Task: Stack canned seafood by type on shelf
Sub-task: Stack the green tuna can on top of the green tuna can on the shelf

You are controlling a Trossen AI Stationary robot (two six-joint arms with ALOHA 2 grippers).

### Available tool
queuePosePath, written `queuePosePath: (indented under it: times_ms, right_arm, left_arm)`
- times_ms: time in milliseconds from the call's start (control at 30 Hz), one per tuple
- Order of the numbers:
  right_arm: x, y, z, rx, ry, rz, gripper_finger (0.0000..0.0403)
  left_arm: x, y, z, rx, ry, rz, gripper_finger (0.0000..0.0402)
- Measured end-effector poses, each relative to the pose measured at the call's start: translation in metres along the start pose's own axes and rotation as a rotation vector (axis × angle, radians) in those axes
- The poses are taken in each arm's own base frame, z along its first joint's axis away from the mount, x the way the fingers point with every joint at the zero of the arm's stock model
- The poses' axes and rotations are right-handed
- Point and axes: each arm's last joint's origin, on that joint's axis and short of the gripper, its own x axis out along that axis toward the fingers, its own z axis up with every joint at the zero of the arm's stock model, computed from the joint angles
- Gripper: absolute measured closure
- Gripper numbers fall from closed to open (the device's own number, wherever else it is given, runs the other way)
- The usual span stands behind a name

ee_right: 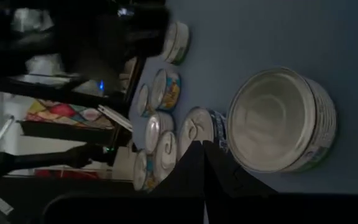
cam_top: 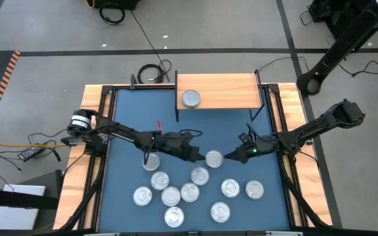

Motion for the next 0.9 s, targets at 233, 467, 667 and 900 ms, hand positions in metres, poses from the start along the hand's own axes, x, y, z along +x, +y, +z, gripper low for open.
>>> queuePosePath:
  times_ms: [233, 467, 667, 900]
  right_arm:
    - [0.010, -0.007, -0.001, -0.036, 0.043, -0.145, 0.0403]
    - [0.025, -0.006, -0.001, -0.074, 0.085, -0.204, 0.0403]
    - [0.030, -0.014, -0.002, -0.068, 0.084, -0.250, 0.0403]
    - [0.035, -0.019, -0.001, -0.059, 0.077, -0.263, 0.0403]
  left_arm:
    - [-0.006, 0.018, -0.004, -0.087, -0.033, 0.013, 0.0401]
    - [-0.005, 0.018, -0.003, -0.090, -0.042, 0.034, 0.0401]
    - [-0.004, 0.023, -0.004, -0.101, -0.054, 0.070, 0.0401]
    - [-0.004, 0.022, -0.003, -0.104, -0.060, 0.065, 0.0401]
